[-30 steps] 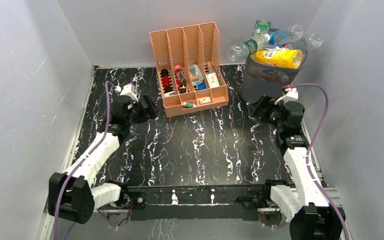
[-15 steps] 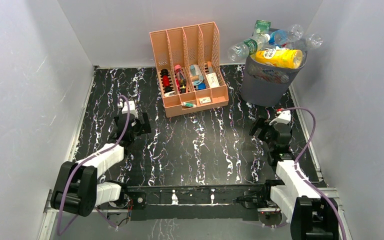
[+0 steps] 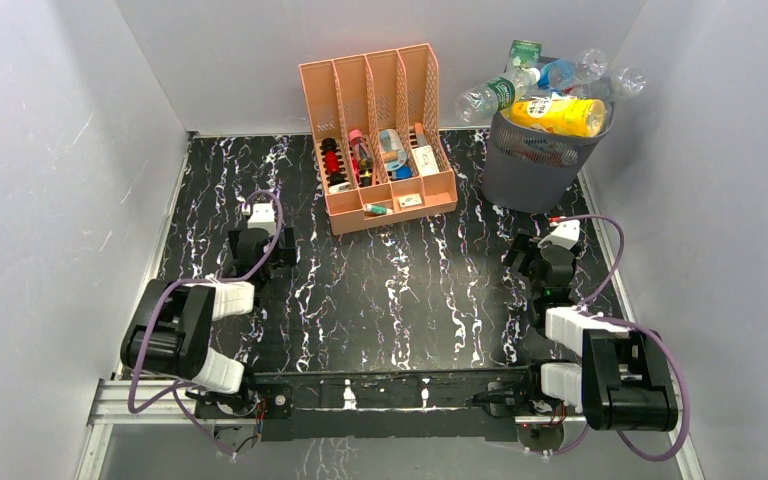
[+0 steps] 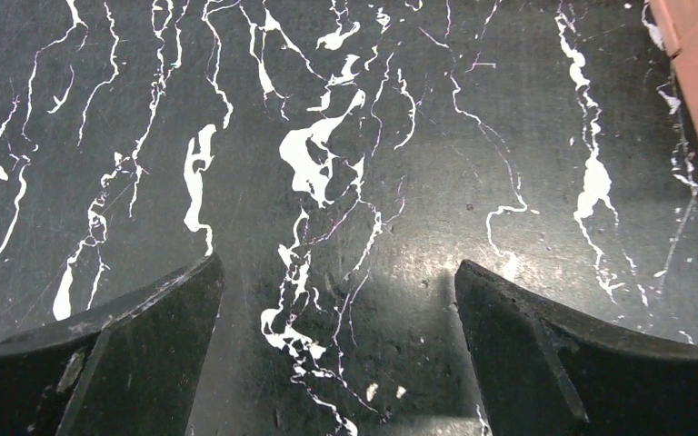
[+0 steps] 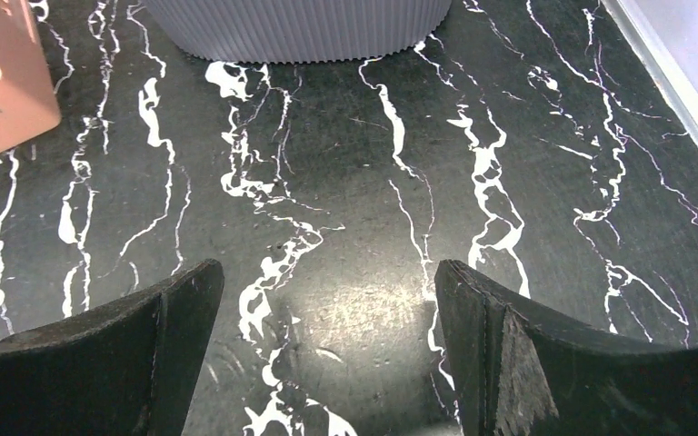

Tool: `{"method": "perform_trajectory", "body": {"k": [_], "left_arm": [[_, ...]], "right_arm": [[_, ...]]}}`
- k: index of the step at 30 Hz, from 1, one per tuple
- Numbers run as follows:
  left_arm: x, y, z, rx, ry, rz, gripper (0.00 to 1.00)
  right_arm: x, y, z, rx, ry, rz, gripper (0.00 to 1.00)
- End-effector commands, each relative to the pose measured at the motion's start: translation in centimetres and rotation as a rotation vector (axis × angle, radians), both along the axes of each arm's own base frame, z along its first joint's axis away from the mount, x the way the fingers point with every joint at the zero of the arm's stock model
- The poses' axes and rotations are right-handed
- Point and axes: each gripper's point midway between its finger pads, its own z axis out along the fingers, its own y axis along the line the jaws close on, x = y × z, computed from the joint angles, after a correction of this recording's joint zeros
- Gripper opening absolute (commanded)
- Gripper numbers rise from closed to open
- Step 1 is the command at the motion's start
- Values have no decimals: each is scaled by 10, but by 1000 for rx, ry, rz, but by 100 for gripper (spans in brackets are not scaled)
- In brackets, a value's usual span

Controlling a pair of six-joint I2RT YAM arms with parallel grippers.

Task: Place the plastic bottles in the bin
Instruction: Reset both arms

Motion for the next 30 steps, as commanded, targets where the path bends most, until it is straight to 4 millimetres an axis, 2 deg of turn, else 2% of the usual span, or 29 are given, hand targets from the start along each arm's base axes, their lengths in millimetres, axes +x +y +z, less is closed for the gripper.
{"method": "perform_trajectory", "body": {"k": [1, 9, 18, 30], "left_arm": [[15, 6, 10, 43, -79, -7, 98], [19, 14, -10, 59, -42, 6, 98], [28, 20, -14, 87, -41, 12, 98], [28, 23, -16, 81, -51, 26, 98]], "right_arm": [[21, -14, 32, -41, -139, -58, 98], [27, -20, 23, -54, -130, -83, 98], [32, -23, 14, -50, -122, -105, 98], [36, -23, 6, -57, -112, -103, 98]]}}
